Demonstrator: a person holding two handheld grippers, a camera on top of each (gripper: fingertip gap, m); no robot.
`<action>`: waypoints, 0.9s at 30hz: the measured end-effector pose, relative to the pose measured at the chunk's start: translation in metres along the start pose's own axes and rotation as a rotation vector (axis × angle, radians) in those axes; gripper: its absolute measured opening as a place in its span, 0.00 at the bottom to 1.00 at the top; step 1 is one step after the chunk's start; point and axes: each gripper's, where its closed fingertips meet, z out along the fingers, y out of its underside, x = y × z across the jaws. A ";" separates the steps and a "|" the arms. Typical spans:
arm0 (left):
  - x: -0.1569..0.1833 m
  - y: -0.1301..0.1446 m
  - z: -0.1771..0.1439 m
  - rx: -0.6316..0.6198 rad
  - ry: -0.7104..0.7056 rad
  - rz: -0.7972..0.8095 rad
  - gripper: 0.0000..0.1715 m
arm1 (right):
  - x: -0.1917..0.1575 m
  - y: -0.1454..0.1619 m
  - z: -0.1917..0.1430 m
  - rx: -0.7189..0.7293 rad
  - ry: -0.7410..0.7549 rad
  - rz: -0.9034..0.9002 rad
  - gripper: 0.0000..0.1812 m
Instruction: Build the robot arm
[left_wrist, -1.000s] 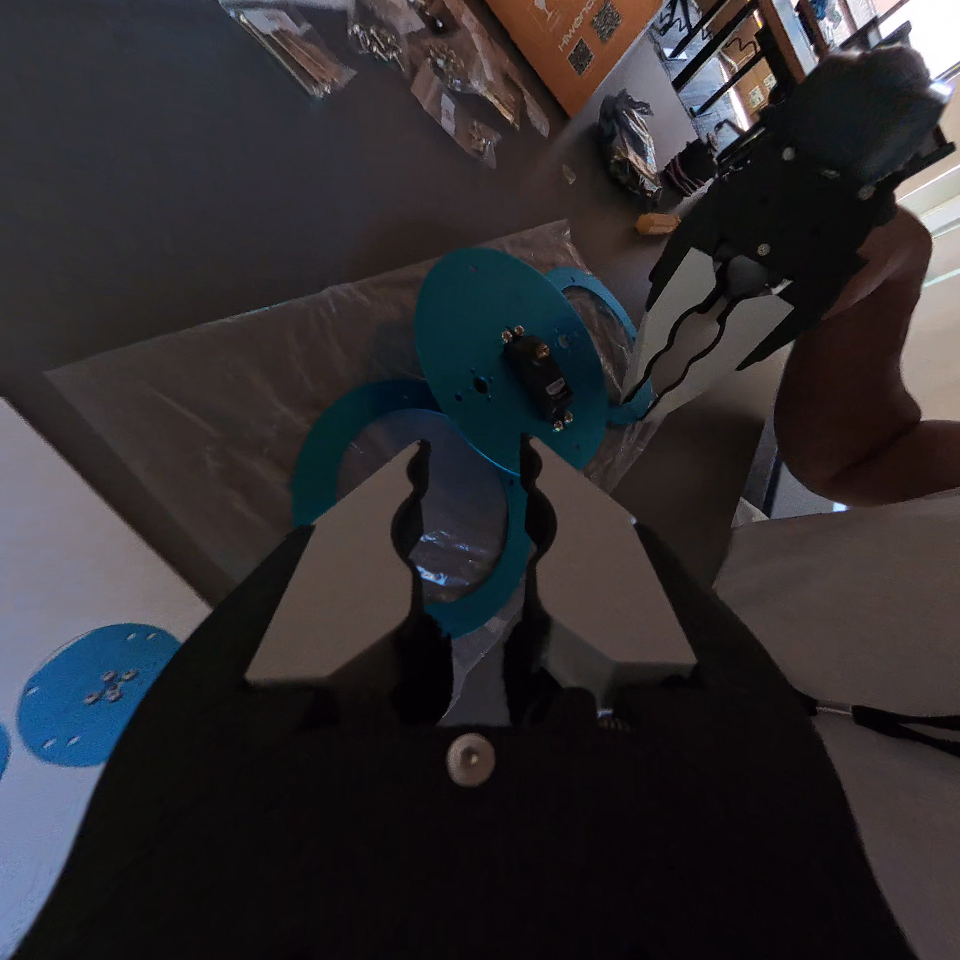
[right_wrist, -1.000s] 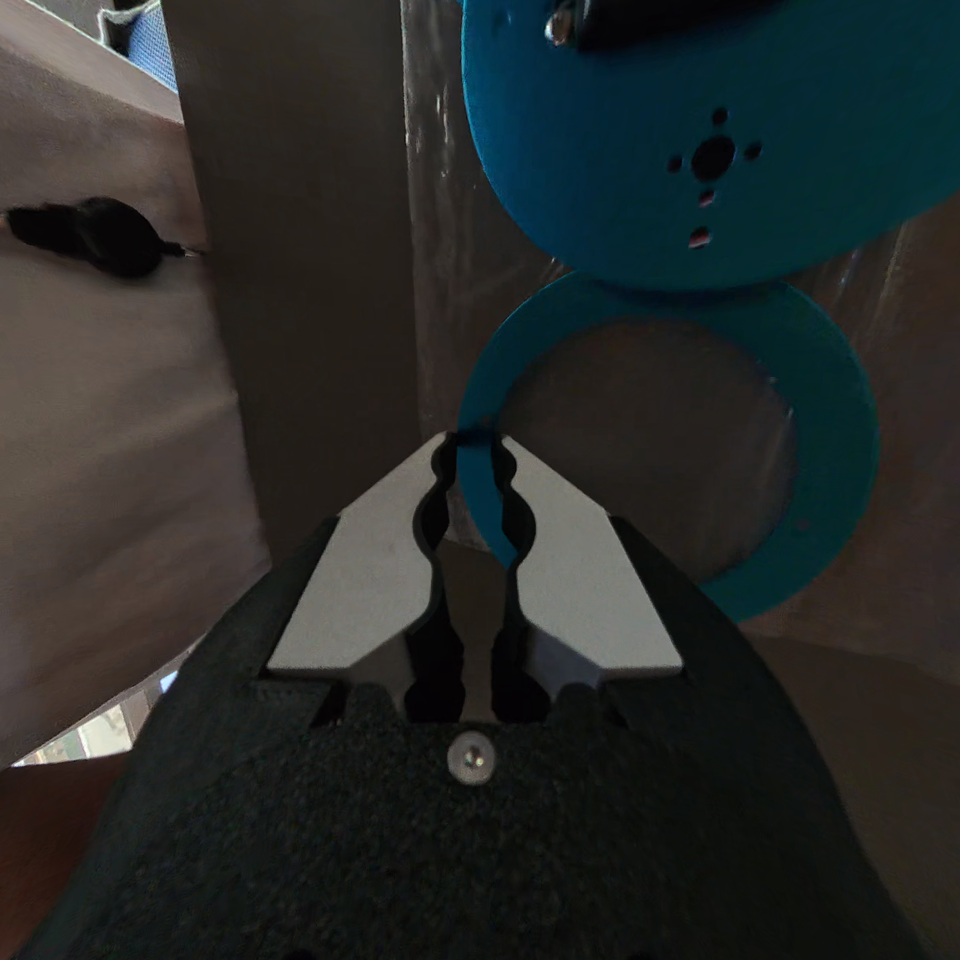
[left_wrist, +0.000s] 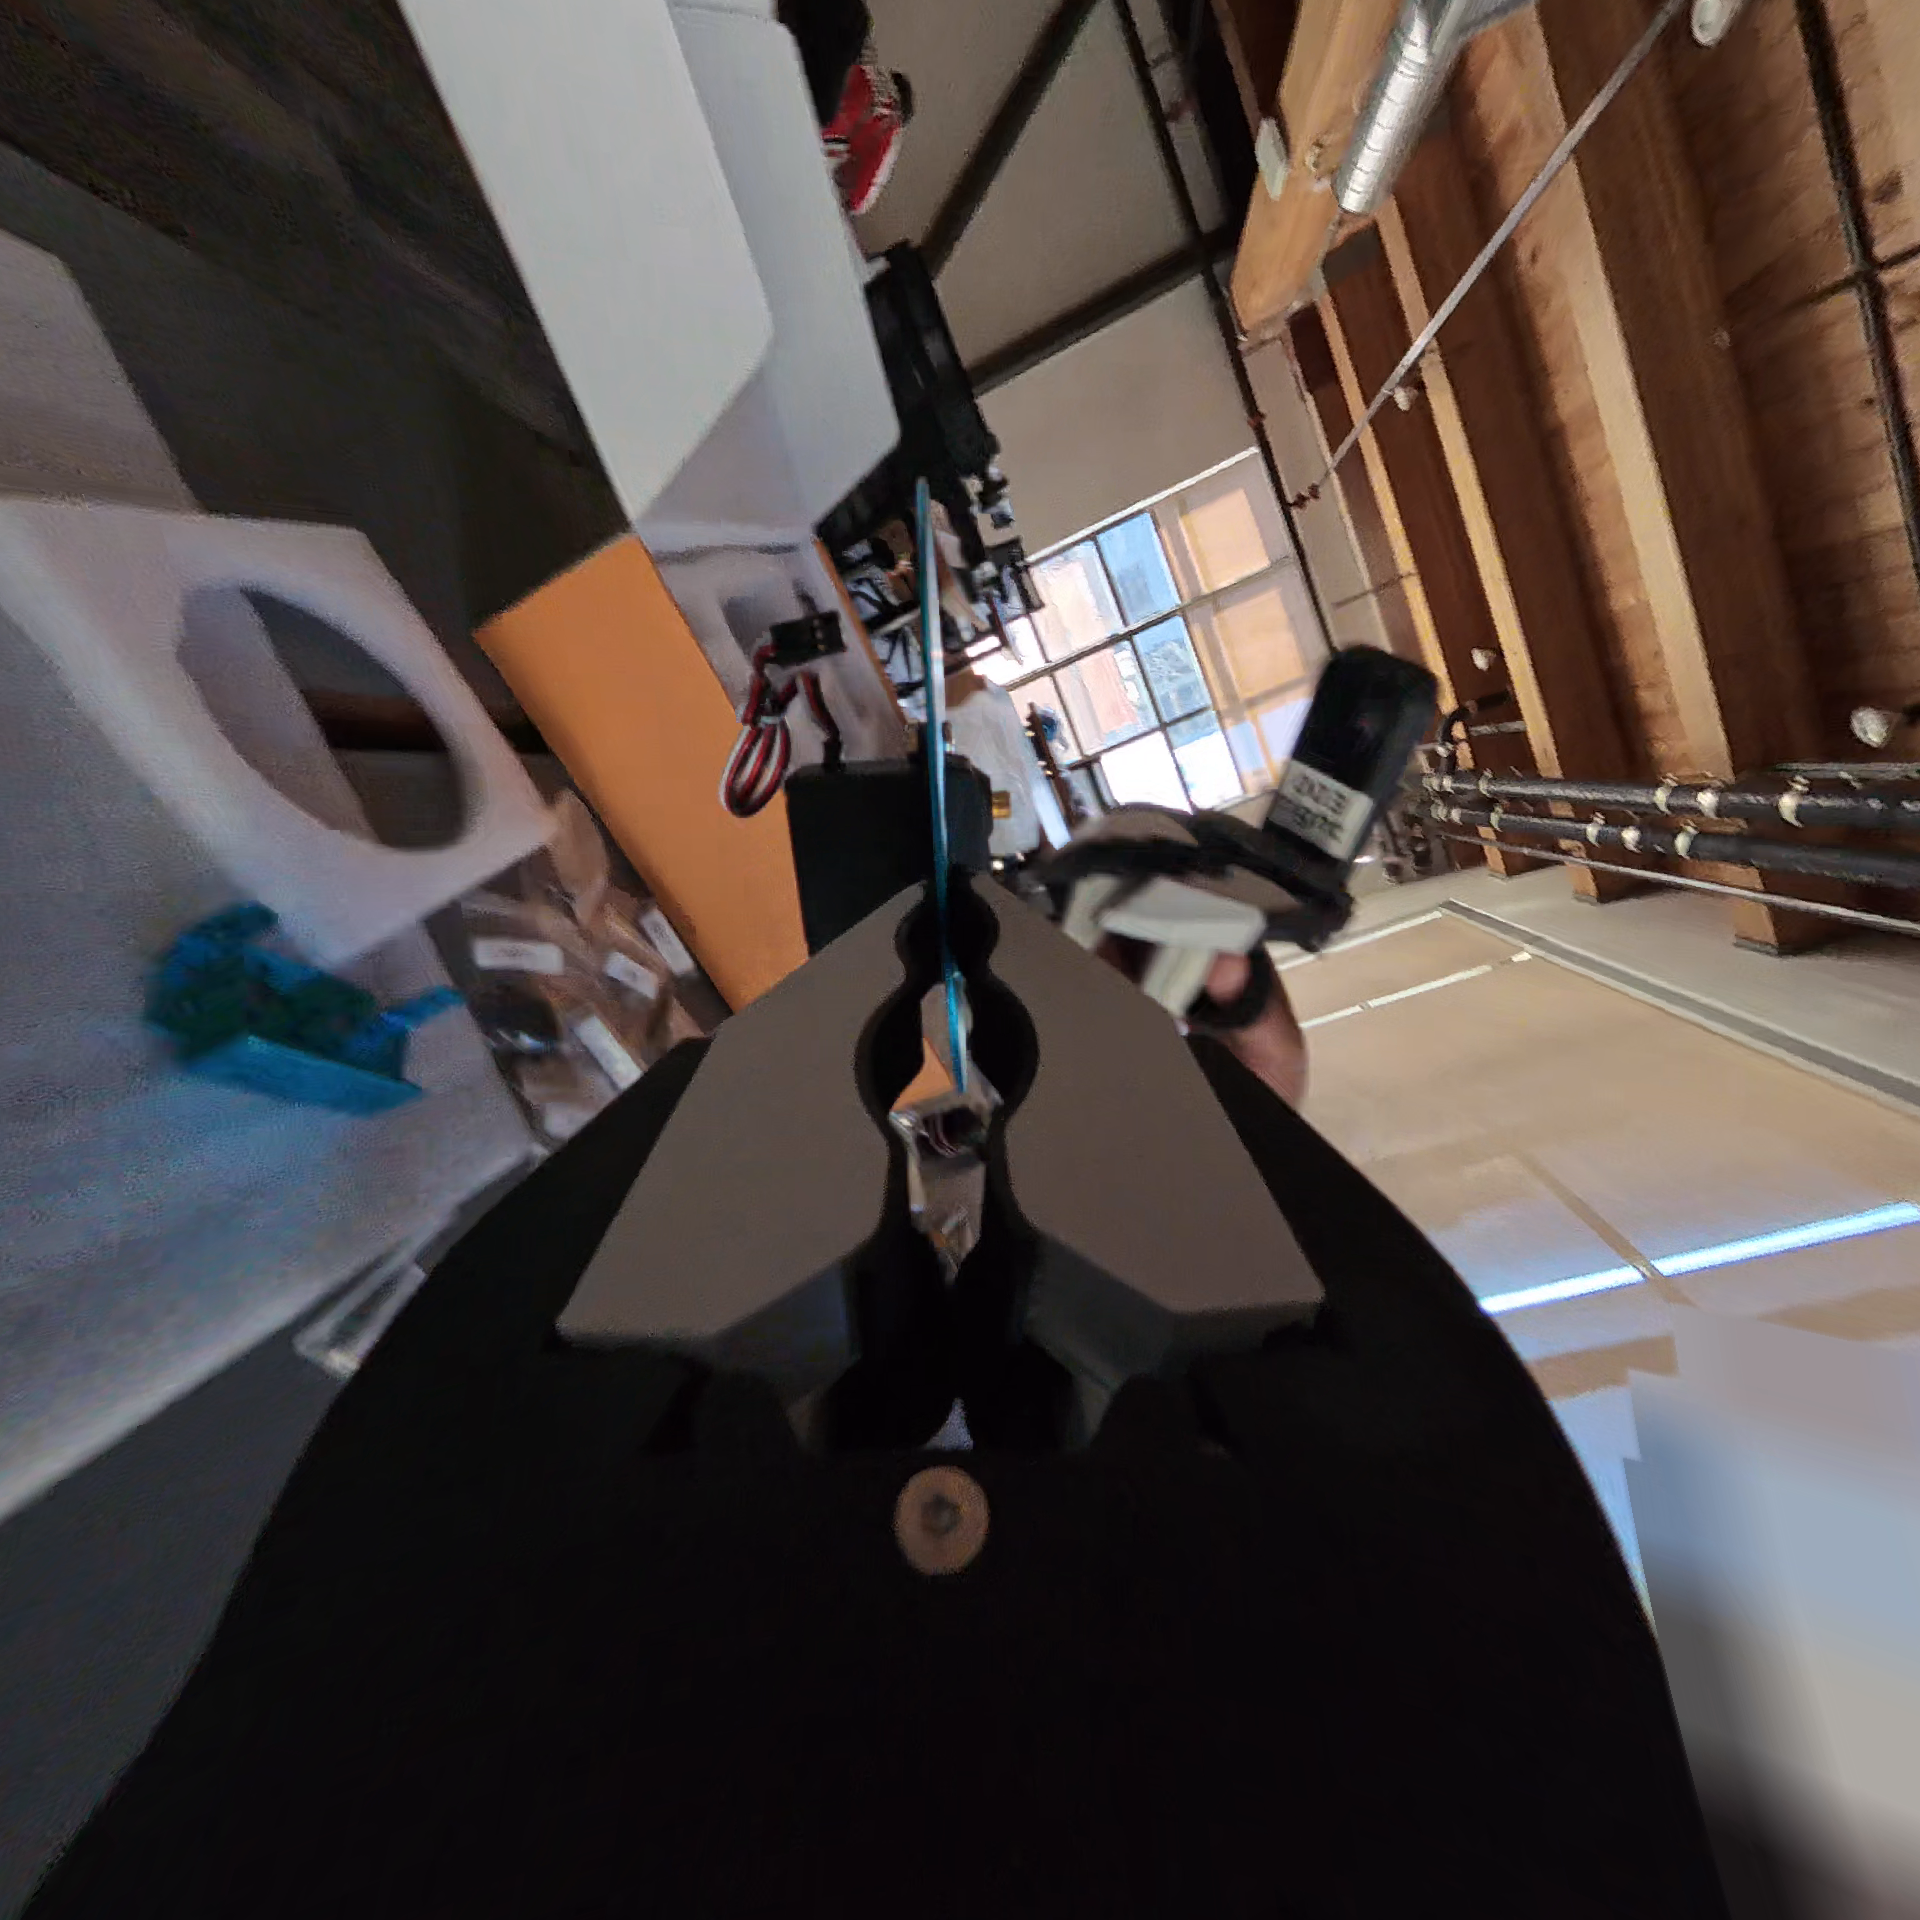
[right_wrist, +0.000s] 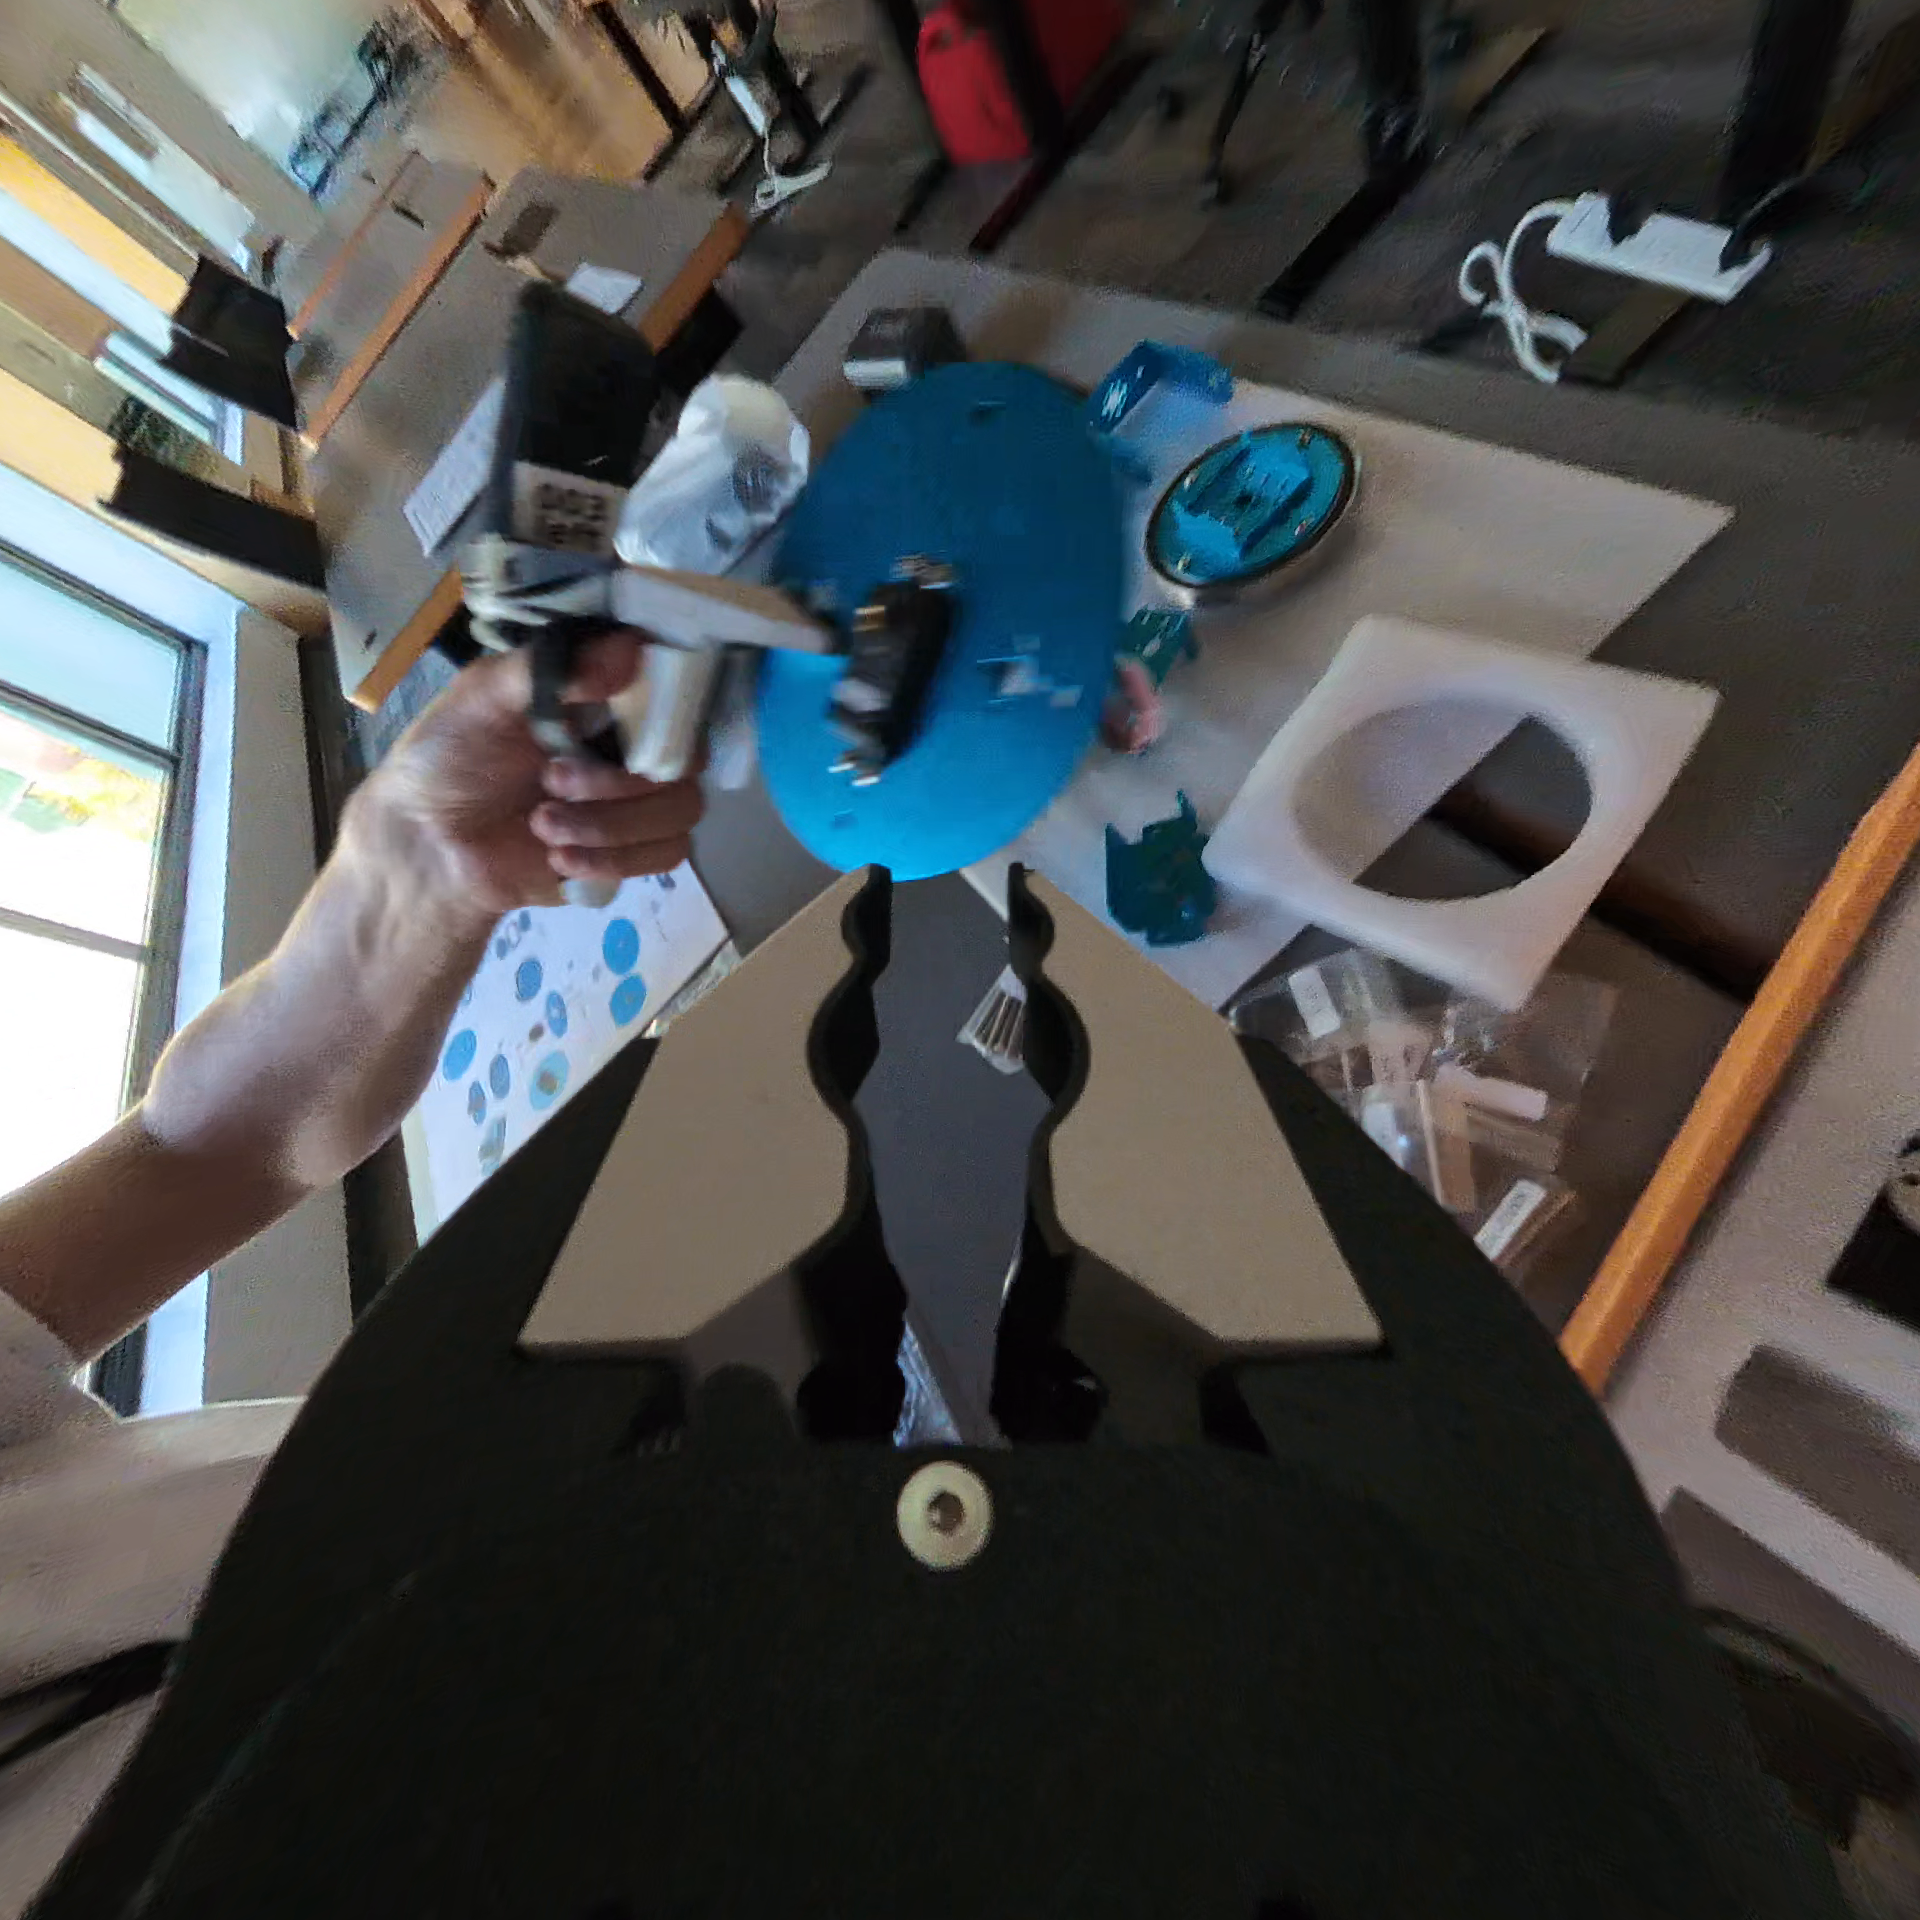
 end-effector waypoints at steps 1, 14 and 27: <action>-0.017 -0.014 0.016 0.005 -0.050 -0.021 0.00 | 0.002 -0.004 -0.003 0.015 -0.002 0.003 0.11; -0.132 -0.019 0.081 -0.132 -0.371 -0.194 0.00 | 0.015 0.053 -0.023 0.019 -0.024 -0.016 0.08; -0.159 -0.030 0.042 -0.135 -0.613 -0.005 0.16 | 0.004 0.062 -0.011 -0.052 -0.056 -0.085 0.10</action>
